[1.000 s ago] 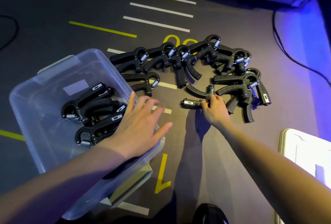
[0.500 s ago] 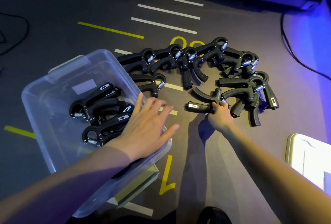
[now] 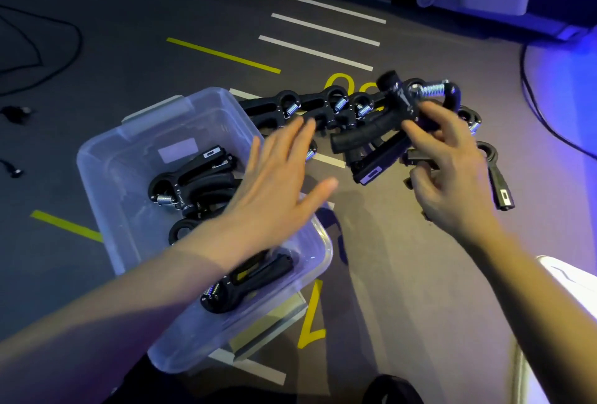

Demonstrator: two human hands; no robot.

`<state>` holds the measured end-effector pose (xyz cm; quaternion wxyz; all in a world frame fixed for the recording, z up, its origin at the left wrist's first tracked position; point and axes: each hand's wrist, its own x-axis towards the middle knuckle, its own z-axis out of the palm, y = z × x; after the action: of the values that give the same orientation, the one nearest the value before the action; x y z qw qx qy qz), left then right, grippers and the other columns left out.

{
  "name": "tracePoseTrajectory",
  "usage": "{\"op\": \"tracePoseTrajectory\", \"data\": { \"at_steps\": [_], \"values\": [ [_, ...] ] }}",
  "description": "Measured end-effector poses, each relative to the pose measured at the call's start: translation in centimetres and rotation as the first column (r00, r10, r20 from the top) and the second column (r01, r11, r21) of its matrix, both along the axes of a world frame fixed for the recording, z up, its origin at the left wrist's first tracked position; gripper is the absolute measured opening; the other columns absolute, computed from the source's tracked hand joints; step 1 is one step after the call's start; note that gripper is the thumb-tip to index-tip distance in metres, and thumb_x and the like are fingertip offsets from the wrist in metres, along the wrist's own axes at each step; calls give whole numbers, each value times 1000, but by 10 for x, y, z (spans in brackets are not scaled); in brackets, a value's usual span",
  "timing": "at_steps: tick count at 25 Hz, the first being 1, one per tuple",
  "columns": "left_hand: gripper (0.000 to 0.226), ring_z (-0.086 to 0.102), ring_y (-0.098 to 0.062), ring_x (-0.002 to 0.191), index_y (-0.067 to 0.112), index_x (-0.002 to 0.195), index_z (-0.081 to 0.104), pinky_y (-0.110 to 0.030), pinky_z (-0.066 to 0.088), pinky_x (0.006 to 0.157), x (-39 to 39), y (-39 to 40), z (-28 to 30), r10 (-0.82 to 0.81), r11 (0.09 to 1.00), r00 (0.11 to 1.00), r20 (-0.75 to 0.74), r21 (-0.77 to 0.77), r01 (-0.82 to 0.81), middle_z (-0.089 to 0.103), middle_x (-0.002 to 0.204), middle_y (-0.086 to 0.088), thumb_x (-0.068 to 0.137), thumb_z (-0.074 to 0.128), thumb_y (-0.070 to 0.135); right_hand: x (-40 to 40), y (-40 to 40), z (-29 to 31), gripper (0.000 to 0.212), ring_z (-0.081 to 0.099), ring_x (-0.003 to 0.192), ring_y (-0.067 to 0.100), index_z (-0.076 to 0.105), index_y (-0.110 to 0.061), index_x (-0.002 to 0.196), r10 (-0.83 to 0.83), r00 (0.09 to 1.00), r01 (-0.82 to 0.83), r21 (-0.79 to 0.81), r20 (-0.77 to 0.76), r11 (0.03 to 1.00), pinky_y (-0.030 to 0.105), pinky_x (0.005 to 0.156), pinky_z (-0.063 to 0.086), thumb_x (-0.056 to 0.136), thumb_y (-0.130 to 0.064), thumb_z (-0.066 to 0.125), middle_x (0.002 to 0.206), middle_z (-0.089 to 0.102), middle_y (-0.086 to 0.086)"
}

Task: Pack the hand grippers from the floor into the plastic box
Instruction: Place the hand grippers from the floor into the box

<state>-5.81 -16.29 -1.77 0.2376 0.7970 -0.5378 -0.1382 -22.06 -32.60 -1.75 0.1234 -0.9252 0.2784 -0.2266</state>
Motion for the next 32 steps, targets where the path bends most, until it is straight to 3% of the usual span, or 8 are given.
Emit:
{"op": "tracePoseTrajectory", "data": {
  "at_steps": [4,7,10,17,23,26,28,32],
  "values": [
    [74,34,-12,131,11,144,24,-33,24,111,36,7,40,145,944,982,-120,-281,-173,41,141,-4,85,34,55,40,37,43,52,43,125,26,61,0,120,277,959,-278,-5,60,961,21,104,31,74,-9,39,139,46,17],
    [53,55,10,83,14,130,45,-11,40,77,50,24,52,135,906,968,-214,-369,-207,62,89,16,87,48,46,69,64,43,51,41,127,29,61,2,118,457,889,-456,-17,25,890,28,108,31,72,-8,39,137,47,19],
    [23,56,3,67,16,103,62,-17,45,65,59,45,43,146,861,920,-364,-411,-299,61,74,13,86,57,31,89,84,33,49,40,127,27,62,1,117,539,842,-540,27,34,841,33,107,34,73,-8,42,137,48,17],
    [10,65,-16,70,30,77,64,-44,55,71,69,85,7,367,674,668,-648,-309,-671,66,69,8,78,62,39,119,133,-11,35,49,111,10,48,-7,117,171,952,-279,491,253,825,30,97,44,84,-15,58,124,39,-1],
    [18,62,-1,66,31,82,65,-20,50,64,47,96,1,357,540,496,-792,-258,-801,68,67,14,88,61,14,145,164,-38,53,46,121,20,38,-13,137,236,967,-242,660,99,711,16,91,32,88,-8,56,131,51,6],
    [13,64,-5,79,32,99,65,-25,51,75,47,111,-5,397,698,646,-652,-243,-674,70,86,10,86,60,32,156,145,-43,44,55,111,26,51,-11,127,276,959,-258,617,68,744,24,90,37,85,-4,60,117,61,11],
    [42,51,-15,116,25,124,55,-32,36,102,61,125,-17,480,823,827,-293,-176,-540,61,117,4,88,45,43,161,128,-46,42,56,108,28,55,-12,125,341,939,-262,537,-51,802,26,89,37,84,-6,62,112,63,11],
    [63,-10,-25,142,12,148,9,-47,-6,112,91,149,-42,494,856,855,159,86,-511,-3,157,-3,96,33,38,171,122,-57,47,54,110,31,49,-20,132,487,750,-382,307,-448,872,31,92,34,88,-5,56,119,54,6]
  ]
}}
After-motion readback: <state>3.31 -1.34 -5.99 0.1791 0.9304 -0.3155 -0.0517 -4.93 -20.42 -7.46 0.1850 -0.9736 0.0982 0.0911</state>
